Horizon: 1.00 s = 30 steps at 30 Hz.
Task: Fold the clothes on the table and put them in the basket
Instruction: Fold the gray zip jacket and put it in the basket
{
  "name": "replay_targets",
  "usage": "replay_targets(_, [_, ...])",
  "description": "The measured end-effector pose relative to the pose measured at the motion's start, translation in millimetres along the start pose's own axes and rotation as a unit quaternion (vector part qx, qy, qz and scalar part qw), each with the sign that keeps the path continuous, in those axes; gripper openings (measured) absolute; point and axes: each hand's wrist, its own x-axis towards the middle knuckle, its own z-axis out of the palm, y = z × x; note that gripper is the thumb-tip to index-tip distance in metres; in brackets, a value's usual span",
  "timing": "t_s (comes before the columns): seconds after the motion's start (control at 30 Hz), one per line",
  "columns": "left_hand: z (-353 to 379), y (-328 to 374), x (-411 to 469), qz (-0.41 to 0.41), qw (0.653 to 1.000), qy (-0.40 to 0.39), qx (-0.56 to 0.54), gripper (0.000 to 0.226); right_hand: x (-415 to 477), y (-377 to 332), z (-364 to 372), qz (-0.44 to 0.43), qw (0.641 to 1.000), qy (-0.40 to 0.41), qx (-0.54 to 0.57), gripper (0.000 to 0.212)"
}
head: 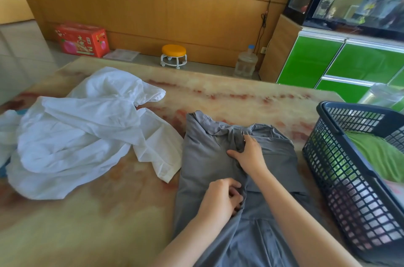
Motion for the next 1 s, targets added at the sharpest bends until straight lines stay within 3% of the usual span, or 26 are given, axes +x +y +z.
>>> replay_targets(0.1, [-17, 7, 0, 0.025, 0.999, 0.03, 0.006, 0.024, 0, -7, -6, -0.012, 0.999, 0.029, -0.024, 0.083])
replay_targets(0.17, [-42, 2, 7, 0.125, 0.975, 0.135, 0.124, 0.026, 3, -19, -12, -0.038, 0.997, 0.058, -0.027, 0.082])
replay_targets(0.23, [-65, -5, 11, 0.178, 0.94, 0.187, 0.223, 0.034, 12, -34, -14, -0.073, 0.996, 0.049, -0.014, 0.071])
replay_targets(0.33, [-74, -21, 15, 0.151, 0.917, 0.111, 0.351, 0.058, 34, -61, -3, -0.111, 0.994, -0.02, 0.0, 0.058])
replay_targets(0.43, [-67, -34, 16, 0.127, 0.897, 0.043, 0.421, 0.075, 54, -79, 17, -0.121, 0.992, -0.037, -0.024, 0.047])
replay_targets(0.57, [-61, -47, 22, 0.144, 0.885, 0.049, 0.441, 0.085, 76, -82, 30, -0.116, 0.99, 0.076, -0.037, 0.022])
replay_targets(0.63, [-58, -54, 23, 0.151, 0.865, 0.057, 0.475, 0.083, 88, -77, 26, -0.082, 0.989, 0.124, -0.019, 0.022])
replay_targets(0.77, [-52, -56, 25, 0.127, 0.853, 0.05, 0.504, 0.076, 105, -54, 32, -0.028, 0.997, 0.051, -0.058, 0.024])
replay_targets(0.83, [-58, -50, 24, 0.134, 0.857, 0.064, 0.494, 0.076, 103, -48, 36, -0.026, 0.997, 0.06, -0.049, 0.028])
replay_targets(0.93, [-62, -41, 27, 0.141, 0.88, 0.072, 0.448, 0.081, 92, -57, 31, -0.099, 0.988, 0.119, 0.015, 0.031])
replay_targets(1.0, [-63, -38, 31, 0.137, 0.884, 0.074, 0.442, 0.084, 89, -71, 29, -0.178, 0.979, 0.096, 0.008, 0.035])
